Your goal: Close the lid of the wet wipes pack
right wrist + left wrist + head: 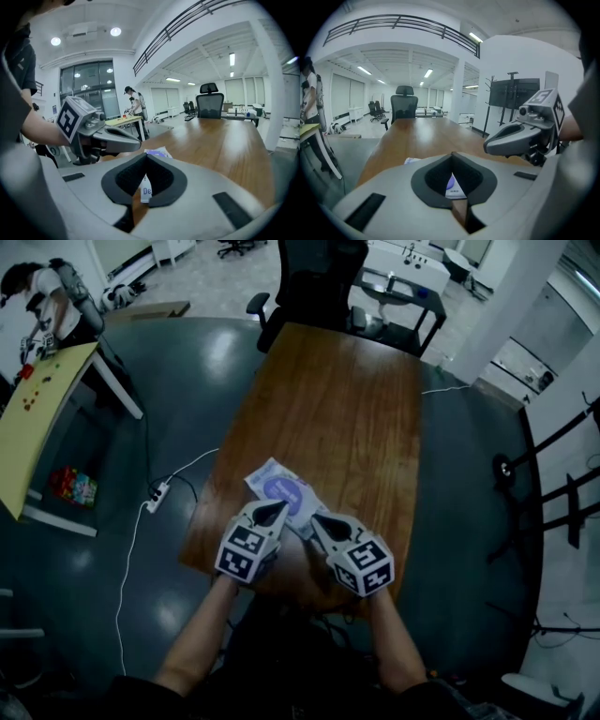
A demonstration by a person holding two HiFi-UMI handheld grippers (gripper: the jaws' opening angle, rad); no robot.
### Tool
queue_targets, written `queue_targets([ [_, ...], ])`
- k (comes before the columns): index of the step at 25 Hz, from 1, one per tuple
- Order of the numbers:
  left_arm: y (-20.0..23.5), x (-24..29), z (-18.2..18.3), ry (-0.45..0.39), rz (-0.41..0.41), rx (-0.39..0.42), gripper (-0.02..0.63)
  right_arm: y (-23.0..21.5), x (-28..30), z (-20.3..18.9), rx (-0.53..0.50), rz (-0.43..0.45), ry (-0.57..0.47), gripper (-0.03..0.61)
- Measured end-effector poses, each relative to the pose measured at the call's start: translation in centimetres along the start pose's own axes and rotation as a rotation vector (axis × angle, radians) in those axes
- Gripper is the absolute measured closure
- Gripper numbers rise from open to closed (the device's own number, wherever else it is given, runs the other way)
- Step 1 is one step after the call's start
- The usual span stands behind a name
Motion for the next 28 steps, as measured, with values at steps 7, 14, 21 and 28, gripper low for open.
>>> queue_targets([
  [7, -4.9, -4.5, 3.2, -0.112, -0.014, 0.016, 0.611, 0.9, -6.5, 3.4, 0.048, -0.084, -0.237, 0.568],
  [14, -7.8, -8.1, 5.7, -0.193, -0.060, 0.049, 0.611, 3.5, -11.9, 5.6, 0.086, -0.120, -0.415, 0.568],
  [21, -9.1, -13.2, 7.2, -0.289, -0.135, 0.038, 0.611, 8.0, -14.3, 7.4, 0.056, -0.181, -0.488, 0.569],
  [28, -9.7, -19.2, 6.6, -0.335, -0.178, 0.056, 0.611, 14.2, -16.0, 8.4, 0.046, -0.232, -0.538, 0.569],
])
Point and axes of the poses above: the fingertips, and each gripper's own axes: x forward along the fingers, y to its left, z out of its top, the point moved 4 cm from there along -x, backward along the fingers, and after that the axes turned 1 degree about x, right-handed, at the moved point
